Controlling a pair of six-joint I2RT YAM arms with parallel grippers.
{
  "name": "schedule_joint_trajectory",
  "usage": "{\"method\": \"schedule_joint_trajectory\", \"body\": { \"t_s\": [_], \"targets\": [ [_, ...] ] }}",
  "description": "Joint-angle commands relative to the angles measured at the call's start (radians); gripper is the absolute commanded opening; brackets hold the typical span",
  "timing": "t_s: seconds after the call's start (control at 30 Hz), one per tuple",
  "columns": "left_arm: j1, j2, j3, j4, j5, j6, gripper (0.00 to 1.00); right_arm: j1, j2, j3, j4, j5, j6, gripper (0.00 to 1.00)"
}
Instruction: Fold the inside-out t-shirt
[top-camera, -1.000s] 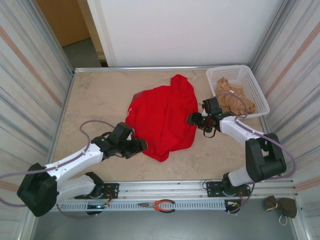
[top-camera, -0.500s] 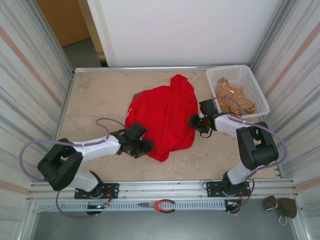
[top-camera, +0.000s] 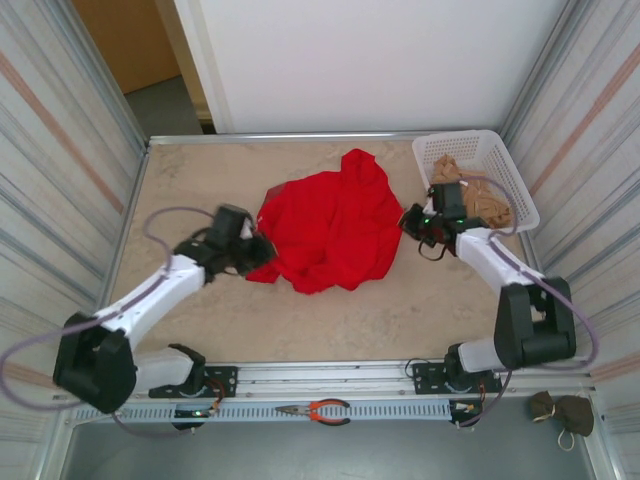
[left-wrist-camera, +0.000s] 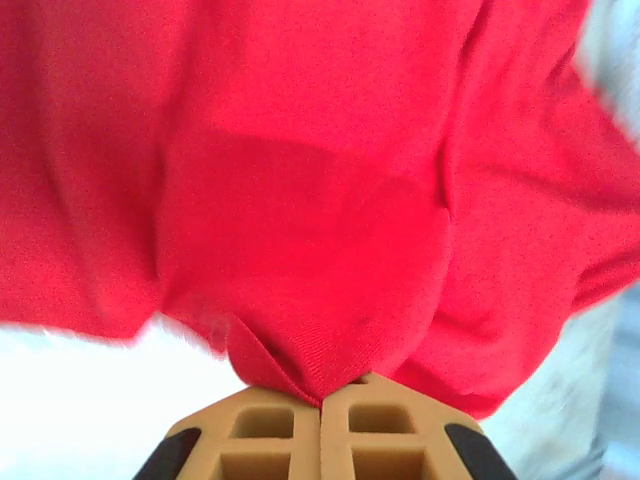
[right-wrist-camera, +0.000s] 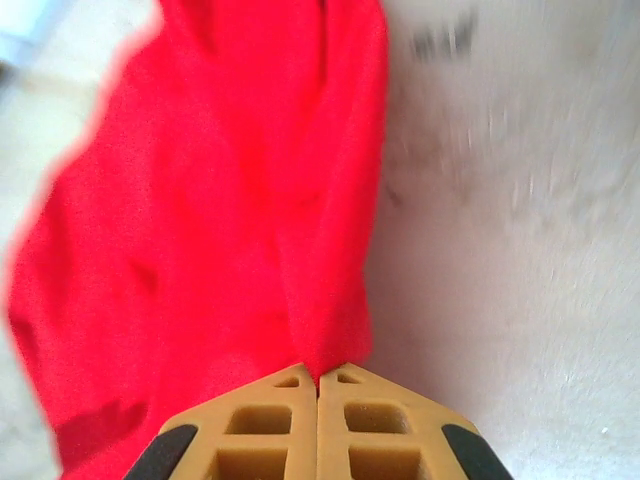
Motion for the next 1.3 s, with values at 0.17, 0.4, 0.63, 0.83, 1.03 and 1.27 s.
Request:
{"method": "schedule_joint_trajectory", "body": {
  "t_s": [0.17,0.4,0.63,0.83,1.03,1.27],
  "targets": [
    [0.361,-0.065,0.174,-0.055,0.314,0.137,0.00,-0.065,-0.208,0.107,-0.118,-0.048,-0.026,0.00],
    [0.373,-0.015,0.409,0.027,0.400,0.137,0.00,-0.062,-0.308,0.191,-0.165,-0.060,-0.015,0.00],
    [0.382,0.061,0.665,0.112,0.434,0.063,0.00,-0.064,-0.346,0.389,-0.229,-0.060,-0.029,0.00],
    [0.389,0.082,0.715,0.093,0.457,0.051,0.09,-0.061,-0.401,0.437,-0.238,-0.080,-0.012,0.00],
    [0.391,0.111,0.662,-0.065,0.408,0.125,0.00,-0.005,-0.403,0.373,-0.206,-0.072,0.021,0.00],
    [0.436,0.275,0.579,-0.132,0.334,0.246,0.00,0.183,-0.246,0.320,-0.125,0.067,0.028,0.00]
  ]
}}
